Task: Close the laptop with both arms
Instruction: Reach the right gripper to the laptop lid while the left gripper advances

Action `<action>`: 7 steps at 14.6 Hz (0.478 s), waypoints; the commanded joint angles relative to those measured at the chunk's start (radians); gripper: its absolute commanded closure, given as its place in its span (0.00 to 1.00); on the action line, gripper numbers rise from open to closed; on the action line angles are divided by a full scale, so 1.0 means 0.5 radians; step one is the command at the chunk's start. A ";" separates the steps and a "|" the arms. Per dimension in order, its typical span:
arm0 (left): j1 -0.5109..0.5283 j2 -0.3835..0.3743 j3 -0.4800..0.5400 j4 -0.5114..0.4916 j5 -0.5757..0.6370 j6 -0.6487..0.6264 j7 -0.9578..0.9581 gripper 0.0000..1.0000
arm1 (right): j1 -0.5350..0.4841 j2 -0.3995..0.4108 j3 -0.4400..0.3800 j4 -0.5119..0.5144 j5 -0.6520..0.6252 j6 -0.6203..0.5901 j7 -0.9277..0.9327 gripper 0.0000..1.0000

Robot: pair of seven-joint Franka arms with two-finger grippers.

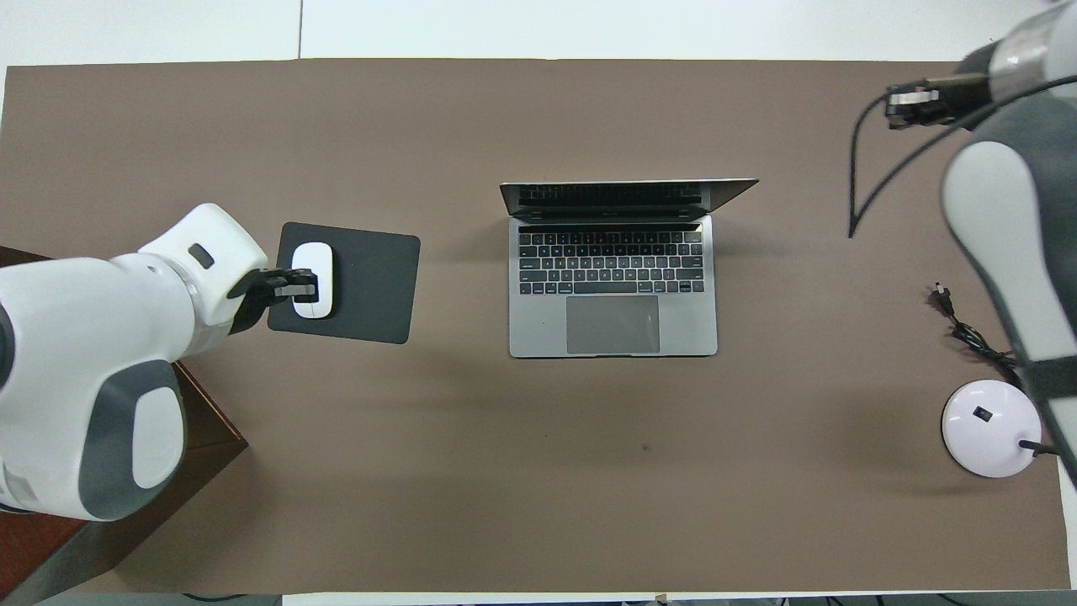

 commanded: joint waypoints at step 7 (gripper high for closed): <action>-0.475 -0.052 0.031 -0.427 -0.035 0.756 -0.076 1.00 | 0.570 0.315 -0.002 0.384 -0.148 -0.054 0.613 1.00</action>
